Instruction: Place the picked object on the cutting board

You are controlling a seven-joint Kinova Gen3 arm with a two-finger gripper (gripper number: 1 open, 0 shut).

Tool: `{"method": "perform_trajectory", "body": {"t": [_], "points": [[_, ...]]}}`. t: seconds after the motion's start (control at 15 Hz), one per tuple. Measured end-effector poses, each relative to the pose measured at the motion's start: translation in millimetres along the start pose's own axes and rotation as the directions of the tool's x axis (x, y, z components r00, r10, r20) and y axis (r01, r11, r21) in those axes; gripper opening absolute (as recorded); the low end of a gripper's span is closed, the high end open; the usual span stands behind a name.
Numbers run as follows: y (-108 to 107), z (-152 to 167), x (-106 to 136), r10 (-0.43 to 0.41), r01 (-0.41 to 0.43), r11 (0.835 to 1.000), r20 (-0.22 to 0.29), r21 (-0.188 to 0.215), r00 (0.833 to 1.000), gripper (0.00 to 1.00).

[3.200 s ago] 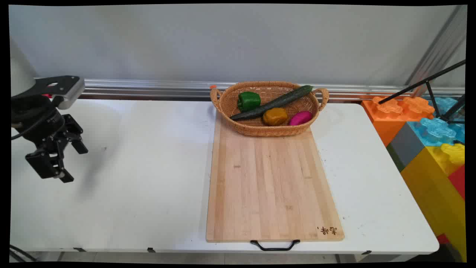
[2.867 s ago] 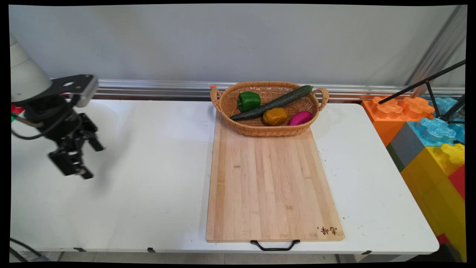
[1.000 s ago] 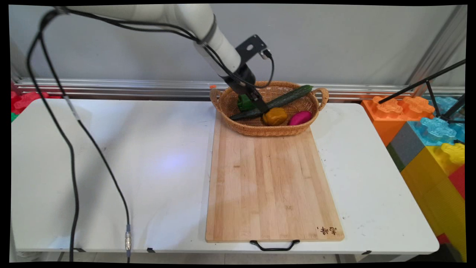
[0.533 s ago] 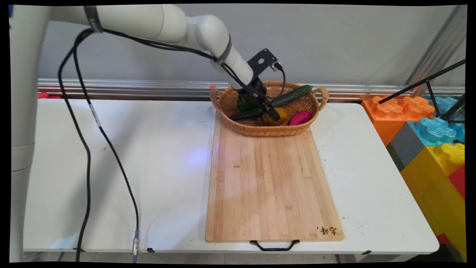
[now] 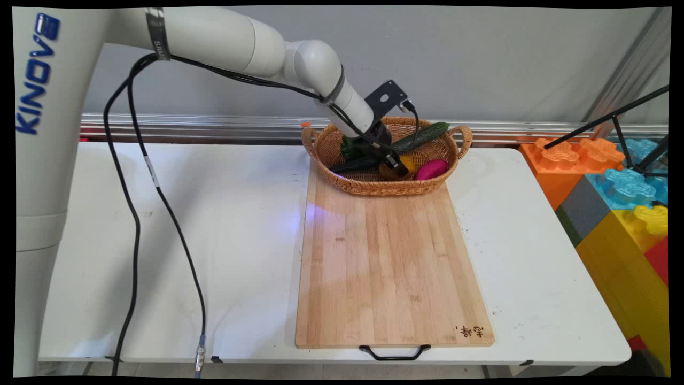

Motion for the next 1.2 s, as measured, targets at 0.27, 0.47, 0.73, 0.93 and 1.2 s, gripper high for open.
{"method": "perform_trajectory", "body": {"t": [0.27, 0.47, 0.73, 0.93, 1.2], "points": [[4, 2, 5, 0.016, -0.016, 1.0, -0.005, 0.005, 1.0, 0.0], [4, -6, 15, 0.033, -0.033, 0.999, -0.023, 0.035, 0.999, 0.0], [9, -30, 39, 0.038, -0.032, 0.996, -0.067, 0.084, 0.997, 0.0], [21, -57, 65, 0.032, -0.021, 0.995, -0.11, 0.102, 0.993, 0.0], [46, -80, 87, 0.018, -0.009, 0.998, -0.138, 0.06, 0.99, 0.0]]}}
